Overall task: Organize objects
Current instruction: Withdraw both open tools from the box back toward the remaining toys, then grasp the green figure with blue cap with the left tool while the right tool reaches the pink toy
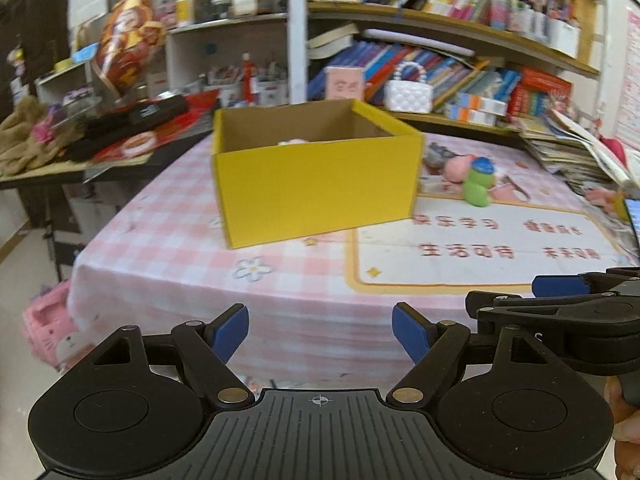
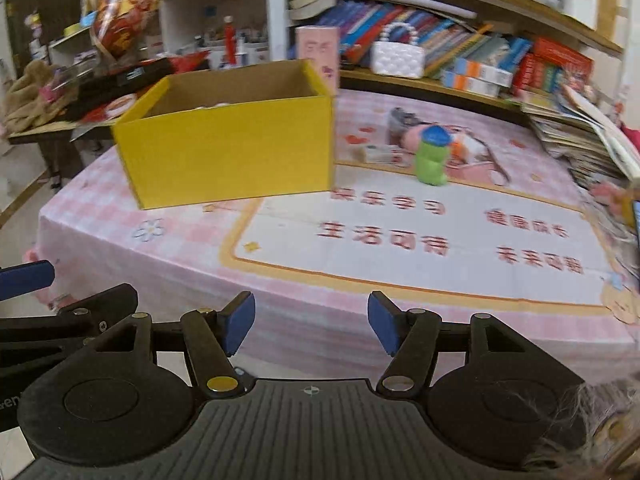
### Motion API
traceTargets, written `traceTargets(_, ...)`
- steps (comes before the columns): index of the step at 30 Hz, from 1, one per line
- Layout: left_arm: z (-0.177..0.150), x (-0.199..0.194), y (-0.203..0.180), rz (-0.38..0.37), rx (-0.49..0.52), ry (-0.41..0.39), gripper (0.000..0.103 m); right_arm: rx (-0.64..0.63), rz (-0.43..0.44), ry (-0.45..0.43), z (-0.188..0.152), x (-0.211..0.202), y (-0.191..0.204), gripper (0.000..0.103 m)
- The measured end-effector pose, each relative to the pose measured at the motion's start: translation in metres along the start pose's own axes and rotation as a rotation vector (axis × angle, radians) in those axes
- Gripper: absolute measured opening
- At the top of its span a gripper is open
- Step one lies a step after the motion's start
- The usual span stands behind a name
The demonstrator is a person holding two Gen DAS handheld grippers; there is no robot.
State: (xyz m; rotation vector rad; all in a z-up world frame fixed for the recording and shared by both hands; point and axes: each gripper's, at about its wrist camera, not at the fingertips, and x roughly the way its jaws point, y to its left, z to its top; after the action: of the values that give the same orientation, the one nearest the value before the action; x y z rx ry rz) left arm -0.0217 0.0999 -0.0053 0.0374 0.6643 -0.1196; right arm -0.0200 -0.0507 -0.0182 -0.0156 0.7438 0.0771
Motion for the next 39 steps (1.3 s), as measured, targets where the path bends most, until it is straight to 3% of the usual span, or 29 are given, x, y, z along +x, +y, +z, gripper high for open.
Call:
traceTargets(8,0.008,0.014,-0.033,-0.107,0.074,0.0,0.082,0.075,-0.112,-0.026,-0.004,-0.011,-0.032,0.063)
traceTargets(18,0.02,0.037,-0.083,-0.21,0.145,0.026,0.082,0.166,-0.219,0.003,-0.01,-0.012,-0.082,0.064)
traceTargets(31,0.037,0.076,-0.137,-0.253,0.2,0.073,0.082,0.251,-0.259,0.073,-0.002,0.015,-0.145,0.065)
traceTargets(39,0.061,0.105,-0.165,-0.215,0.195,0.075,0.082,0.249,-0.226,0.079,0.024,0.041,-0.185,0.065)
